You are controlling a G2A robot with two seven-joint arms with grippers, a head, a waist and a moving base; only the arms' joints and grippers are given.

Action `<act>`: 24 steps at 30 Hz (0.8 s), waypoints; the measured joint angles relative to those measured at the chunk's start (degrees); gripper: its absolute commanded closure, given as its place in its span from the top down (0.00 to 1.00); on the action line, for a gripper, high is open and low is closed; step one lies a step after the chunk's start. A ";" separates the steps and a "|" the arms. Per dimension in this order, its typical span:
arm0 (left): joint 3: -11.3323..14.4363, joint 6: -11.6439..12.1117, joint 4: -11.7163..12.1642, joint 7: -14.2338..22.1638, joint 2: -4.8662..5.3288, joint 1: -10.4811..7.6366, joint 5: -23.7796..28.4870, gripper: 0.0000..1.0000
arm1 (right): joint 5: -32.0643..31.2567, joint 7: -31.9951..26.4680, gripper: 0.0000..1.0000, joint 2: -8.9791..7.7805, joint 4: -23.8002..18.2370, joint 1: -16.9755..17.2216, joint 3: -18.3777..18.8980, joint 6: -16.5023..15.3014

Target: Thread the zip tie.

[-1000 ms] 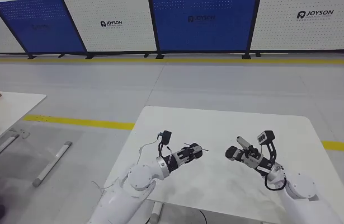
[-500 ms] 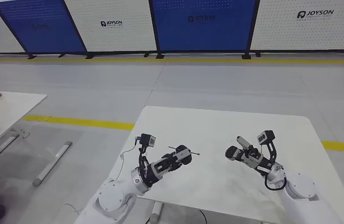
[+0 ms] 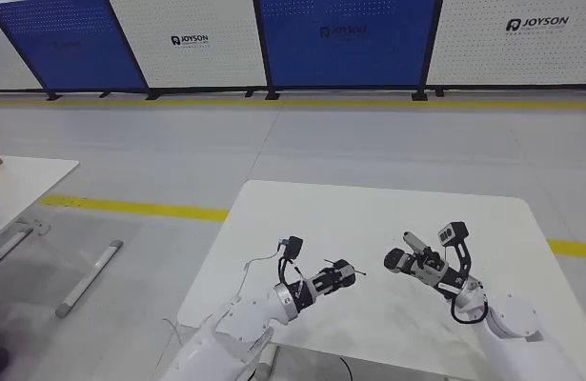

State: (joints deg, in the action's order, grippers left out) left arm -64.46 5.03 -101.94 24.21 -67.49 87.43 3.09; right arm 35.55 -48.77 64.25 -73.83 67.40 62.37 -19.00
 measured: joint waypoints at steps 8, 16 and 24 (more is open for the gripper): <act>-0.06 0.31 0.02 0.51 0.01 -0.03 0.75 0.00 | 0.00 0.00 1.00 0.00 0.00 0.00 0.00 0.00; 0.37 3.73 1.11 2.45 -0.20 -0.70 7.17 0.00 | 0.00 0.00 1.00 0.00 0.00 0.00 0.00 0.00; -6.83 14.51 -2.80 13.62 1.22 3.91 21.29 0.00 | 0.00 0.00 1.00 0.00 0.00 0.00 0.00 0.00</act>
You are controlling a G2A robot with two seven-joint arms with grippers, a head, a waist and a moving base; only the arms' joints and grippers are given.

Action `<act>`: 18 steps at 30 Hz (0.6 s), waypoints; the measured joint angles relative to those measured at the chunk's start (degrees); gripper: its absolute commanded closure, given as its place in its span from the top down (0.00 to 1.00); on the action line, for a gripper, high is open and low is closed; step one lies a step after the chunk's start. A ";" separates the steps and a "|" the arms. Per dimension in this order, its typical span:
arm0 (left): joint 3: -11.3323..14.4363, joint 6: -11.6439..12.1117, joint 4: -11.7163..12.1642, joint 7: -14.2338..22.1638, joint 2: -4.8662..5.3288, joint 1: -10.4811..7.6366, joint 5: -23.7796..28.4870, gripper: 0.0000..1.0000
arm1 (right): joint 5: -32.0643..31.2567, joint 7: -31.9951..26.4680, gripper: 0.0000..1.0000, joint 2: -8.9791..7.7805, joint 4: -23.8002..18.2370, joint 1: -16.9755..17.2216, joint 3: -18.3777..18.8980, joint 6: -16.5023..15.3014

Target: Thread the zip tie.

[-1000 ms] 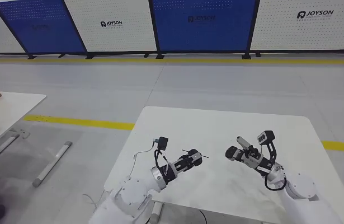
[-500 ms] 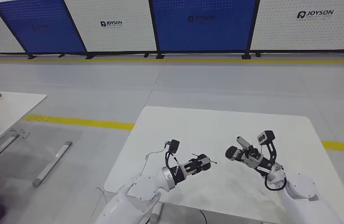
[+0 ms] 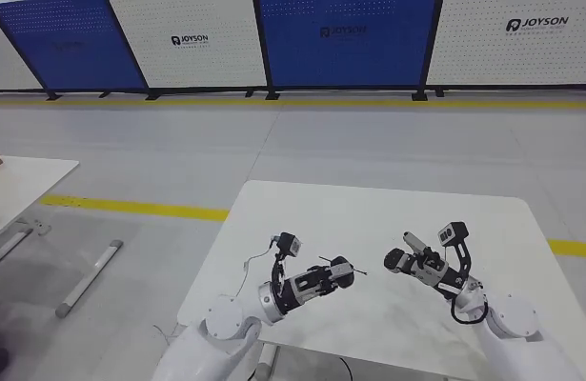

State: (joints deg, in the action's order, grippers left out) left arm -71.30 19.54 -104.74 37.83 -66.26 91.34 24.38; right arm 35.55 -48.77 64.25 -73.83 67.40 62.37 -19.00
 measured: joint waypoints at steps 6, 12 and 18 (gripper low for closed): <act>-8.28 -0.07 -5.44 11.99 0.63 4.74 11.32 0.00 | 0.00 0.00 1.00 0.00 0.00 0.00 0.00 0.00; -12.69 -0.06 -7.44 9.53 0.07 7.98 6.62 0.00 | 0.00 0.00 1.00 0.00 0.00 0.00 0.00 0.00; -5.05 -5.14 -5.90 -7.10 -0.79 5.84 -17.23 0.00 | 0.00 0.00 1.00 0.00 0.00 0.00 0.00 0.00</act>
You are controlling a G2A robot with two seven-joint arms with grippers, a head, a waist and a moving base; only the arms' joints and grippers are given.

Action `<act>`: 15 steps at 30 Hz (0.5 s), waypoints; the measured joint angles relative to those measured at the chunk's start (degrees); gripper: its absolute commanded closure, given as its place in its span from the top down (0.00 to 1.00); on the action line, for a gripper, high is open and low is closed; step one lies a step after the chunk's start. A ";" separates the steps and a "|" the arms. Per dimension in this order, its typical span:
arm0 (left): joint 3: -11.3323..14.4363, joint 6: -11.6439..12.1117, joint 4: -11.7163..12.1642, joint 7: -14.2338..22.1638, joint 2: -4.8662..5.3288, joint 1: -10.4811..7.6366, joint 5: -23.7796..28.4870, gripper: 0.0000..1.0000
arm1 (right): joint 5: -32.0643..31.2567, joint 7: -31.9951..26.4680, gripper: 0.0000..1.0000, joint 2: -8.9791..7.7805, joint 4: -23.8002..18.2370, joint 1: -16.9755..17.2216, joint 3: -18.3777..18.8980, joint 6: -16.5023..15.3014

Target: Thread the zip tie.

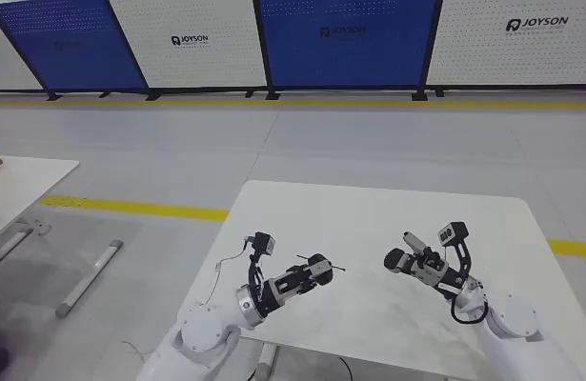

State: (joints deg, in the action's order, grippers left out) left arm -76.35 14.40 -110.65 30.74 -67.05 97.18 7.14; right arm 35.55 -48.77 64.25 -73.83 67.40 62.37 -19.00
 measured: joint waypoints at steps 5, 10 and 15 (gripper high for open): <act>7.98 -3.14 7.59 -5.74 -1.09 -6.25 -7.89 0.00 | 0.00 0.00 1.00 0.00 0.00 0.00 0.00 0.00; 11.98 -2.59 11.82 -6.02 -1.67 -9.54 -8.05 0.00 | 0.00 0.00 1.00 0.00 0.00 0.00 0.00 0.00; 11.96 -2.55 11.74 -5.92 -1.66 -9.49 -7.75 0.00 | 0.00 0.00 1.00 0.00 0.00 0.00 0.00 0.00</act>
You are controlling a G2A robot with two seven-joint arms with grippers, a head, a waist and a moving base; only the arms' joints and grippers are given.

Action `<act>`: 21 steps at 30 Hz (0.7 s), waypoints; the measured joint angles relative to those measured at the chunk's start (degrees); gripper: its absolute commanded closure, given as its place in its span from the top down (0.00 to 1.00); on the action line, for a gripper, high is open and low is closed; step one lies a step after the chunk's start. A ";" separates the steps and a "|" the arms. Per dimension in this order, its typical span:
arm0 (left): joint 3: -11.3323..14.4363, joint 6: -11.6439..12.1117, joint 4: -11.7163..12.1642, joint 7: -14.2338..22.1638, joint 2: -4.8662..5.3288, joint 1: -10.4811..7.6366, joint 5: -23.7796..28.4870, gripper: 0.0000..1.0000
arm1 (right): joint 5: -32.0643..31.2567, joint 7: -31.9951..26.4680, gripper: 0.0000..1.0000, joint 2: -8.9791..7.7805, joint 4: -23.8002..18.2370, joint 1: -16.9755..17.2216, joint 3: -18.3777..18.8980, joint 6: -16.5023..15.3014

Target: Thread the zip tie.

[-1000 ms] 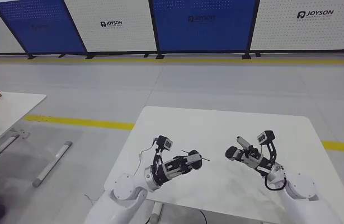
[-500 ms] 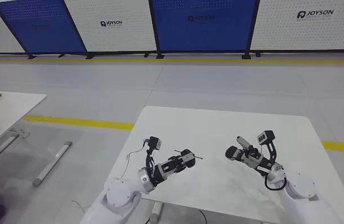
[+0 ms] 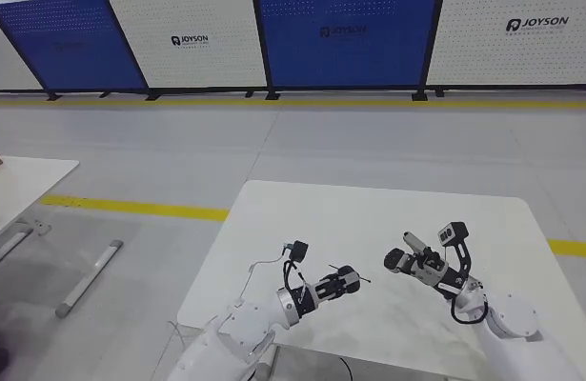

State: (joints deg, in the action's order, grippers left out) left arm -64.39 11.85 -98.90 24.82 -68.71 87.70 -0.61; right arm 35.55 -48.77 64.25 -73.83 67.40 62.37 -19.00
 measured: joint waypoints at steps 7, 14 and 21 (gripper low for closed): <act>0.00 -0.01 0.00 -0.01 0.00 0.00 -0.02 0.00 | -3.38 1.16 1.00 -0.23 -1.55 0.20 0.19 -0.13; 0.00 -0.01 0.00 -0.01 0.00 0.00 -0.02 0.00 | -17.34 0.98 1.00 -2.92 -9.76 3.64 8.38 3.40; 0.00 -0.01 0.00 -0.01 0.00 0.00 -0.02 0.00 | -25.82 -8.49 1.00 -5.59 -18.32 4.63 17.09 15.67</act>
State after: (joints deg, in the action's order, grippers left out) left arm -64.39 11.84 -98.90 24.81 -68.71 87.70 -0.62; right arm 9.73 -57.26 58.67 -92.15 72.03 79.46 -3.33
